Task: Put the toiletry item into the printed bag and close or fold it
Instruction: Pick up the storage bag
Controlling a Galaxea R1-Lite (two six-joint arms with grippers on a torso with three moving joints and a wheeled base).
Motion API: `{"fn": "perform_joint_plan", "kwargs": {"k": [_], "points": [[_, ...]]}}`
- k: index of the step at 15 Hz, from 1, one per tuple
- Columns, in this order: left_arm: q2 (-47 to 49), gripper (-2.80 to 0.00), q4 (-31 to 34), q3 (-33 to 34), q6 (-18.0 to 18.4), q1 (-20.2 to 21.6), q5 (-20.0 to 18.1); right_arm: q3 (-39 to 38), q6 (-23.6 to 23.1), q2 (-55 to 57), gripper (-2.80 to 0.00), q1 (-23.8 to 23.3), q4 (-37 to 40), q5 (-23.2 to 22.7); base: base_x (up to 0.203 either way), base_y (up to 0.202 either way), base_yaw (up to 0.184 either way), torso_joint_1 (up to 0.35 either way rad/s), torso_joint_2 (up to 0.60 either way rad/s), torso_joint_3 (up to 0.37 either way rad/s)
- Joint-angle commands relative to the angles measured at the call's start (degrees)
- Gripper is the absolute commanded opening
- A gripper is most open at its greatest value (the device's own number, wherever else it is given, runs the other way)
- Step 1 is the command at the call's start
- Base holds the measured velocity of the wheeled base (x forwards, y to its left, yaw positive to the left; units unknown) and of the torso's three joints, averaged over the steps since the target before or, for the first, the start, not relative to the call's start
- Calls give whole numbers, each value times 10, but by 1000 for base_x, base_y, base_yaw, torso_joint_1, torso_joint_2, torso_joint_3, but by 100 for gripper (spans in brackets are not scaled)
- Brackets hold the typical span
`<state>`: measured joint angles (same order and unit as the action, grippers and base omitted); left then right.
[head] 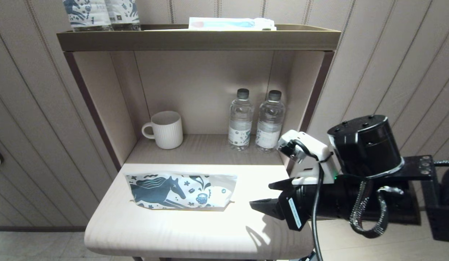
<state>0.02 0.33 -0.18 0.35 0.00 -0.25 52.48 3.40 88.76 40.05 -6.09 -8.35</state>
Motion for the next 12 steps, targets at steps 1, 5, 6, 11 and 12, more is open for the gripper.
{"fn": "perform_joint_plan", "kwargs": {"k": [1, 5, 6, 11, 12], "points": [[0, -280, 0, 0, 0, 0, 0, 0, -3, 34, 0, 1, -28, -37, 0, 0, 0, 0, 0, 0], [0, -280, 0, 0, -1, 0, 0, 17, -39, 71, 0, -7, -53, -125, 0, 0, 0, 0, 0, 0], [0, -280, 0, 0, -1, 0, 0, 27, -51, 87, 0, -9, -53, -125, 0, 0, 0, 0, 0, 0], [0, -280, 0, 0, -1, 0, 0, 83, -117, 158, 0, -45, -53, -132, 0, 0, 0, 0, 0, 0], [0, -280, 0, 0, -1, 0, 0, 96, -121, 164, 0, -45, -53, -141, 0, 0, 0, 0, 0, 0]]}}
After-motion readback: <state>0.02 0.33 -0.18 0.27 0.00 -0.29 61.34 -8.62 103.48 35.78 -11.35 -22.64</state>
